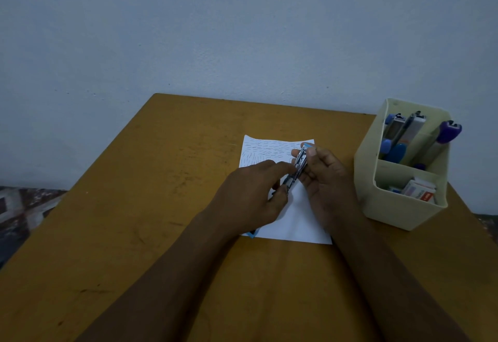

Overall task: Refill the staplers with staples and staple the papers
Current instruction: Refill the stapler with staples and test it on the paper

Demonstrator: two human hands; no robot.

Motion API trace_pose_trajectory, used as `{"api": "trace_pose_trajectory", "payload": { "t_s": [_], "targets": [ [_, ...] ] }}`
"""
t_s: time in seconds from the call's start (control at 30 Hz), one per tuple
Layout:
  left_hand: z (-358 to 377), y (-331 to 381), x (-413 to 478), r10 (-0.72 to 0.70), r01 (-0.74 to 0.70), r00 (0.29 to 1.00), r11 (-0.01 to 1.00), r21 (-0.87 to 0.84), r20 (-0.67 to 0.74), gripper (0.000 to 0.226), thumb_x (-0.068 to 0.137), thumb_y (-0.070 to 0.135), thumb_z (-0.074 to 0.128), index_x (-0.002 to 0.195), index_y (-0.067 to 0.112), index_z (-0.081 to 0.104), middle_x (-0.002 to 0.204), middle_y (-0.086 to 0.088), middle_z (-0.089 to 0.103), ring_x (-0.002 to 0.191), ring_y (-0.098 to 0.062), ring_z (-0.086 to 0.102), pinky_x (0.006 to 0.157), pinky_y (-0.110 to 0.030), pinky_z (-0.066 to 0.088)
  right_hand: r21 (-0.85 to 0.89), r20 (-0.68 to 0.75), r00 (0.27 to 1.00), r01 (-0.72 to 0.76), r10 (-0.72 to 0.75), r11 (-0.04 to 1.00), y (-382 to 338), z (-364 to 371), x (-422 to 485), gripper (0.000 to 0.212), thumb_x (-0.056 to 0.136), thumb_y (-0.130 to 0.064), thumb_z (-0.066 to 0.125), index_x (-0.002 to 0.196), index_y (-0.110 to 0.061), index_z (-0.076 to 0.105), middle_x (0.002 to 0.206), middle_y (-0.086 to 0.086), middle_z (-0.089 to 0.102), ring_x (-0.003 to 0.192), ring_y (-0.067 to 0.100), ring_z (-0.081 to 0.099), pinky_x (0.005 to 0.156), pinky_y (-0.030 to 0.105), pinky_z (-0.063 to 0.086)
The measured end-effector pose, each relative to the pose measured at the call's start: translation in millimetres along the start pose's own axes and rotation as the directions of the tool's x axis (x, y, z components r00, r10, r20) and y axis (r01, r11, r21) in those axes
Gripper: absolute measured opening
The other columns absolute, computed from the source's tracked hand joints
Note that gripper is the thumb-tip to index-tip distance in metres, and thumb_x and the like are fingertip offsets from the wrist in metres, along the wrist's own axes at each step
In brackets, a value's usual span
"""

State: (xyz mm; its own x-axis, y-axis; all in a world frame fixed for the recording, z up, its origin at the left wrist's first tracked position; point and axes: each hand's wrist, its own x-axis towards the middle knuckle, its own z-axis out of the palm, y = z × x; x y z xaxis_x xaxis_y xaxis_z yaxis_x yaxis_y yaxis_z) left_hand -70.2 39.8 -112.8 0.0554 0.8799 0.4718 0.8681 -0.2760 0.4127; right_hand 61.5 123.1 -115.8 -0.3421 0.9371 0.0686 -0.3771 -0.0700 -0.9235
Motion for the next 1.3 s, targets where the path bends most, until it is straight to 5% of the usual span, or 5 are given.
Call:
{"api": "trace_pose_trajectory", "payload": {
  "t_s": [0.67,0.97,1.17,1.3],
  "targets": [
    [-0.2,2.0,-0.1,0.017,-0.018,1.000,0.998,0.061,0.018,0.026,0.087,0.027,0.051,0.108,0.020,0.065,0.077,0.003,0.061,0.060,-0.013,0.052,0.050,-0.030,0.044,-0.019,0.004,1.000,-0.020,0.020,1.000,-2.5,1.7,-1.6,0.016,0.095,-0.017,0.047,0.099,-0.012,0.061,0.096,0.006,0.067,0.088,0.013,0.063,0.075,0.021,0.054],
    [-3.3,5.1,0.2,-0.001,0.001,1.000,1.000,0.015,-0.024,0.013,0.085,0.031,0.055,0.084,0.018,0.057,0.077,0.004,0.058,0.062,-0.012,0.049,0.053,-0.032,0.044,-0.084,0.003,1.000,-0.011,0.011,0.996,-0.5,2.5,-2.2,0.013,0.094,-0.018,0.050,0.096,-0.014,0.062,0.097,0.007,0.068,0.087,0.018,0.063,0.086,0.035,0.053],
    [0.5,3.1,1.2,-0.044,0.036,0.991,0.997,-0.061,-0.126,0.011,0.081,0.027,0.061,0.079,0.017,0.057,0.073,0.008,0.058,0.066,-0.010,0.054,0.056,-0.034,0.047,-0.228,-0.036,0.998,0.038,-0.047,0.973,2.4,3.2,-2.0,0.013,0.091,-0.013,0.057,0.103,-0.012,0.063,0.098,0.007,0.071,0.087,0.018,0.068,0.079,0.033,0.054],
    [1.3,1.7,2.8,-0.116,0.092,0.967,0.990,-0.110,-0.225,0.013,0.082,0.024,0.061,0.094,0.018,0.063,0.081,0.010,0.061,0.070,-0.006,0.056,0.059,-0.025,0.051,-0.542,-0.064,0.990,0.072,-0.127,0.837,5.7,1.8,-2.1,0.031,0.088,-0.019,0.062,0.118,-0.015,0.056,0.100,0.007,0.070,0.083,0.015,0.068,0.071,0.032,0.057]
  ]
}}
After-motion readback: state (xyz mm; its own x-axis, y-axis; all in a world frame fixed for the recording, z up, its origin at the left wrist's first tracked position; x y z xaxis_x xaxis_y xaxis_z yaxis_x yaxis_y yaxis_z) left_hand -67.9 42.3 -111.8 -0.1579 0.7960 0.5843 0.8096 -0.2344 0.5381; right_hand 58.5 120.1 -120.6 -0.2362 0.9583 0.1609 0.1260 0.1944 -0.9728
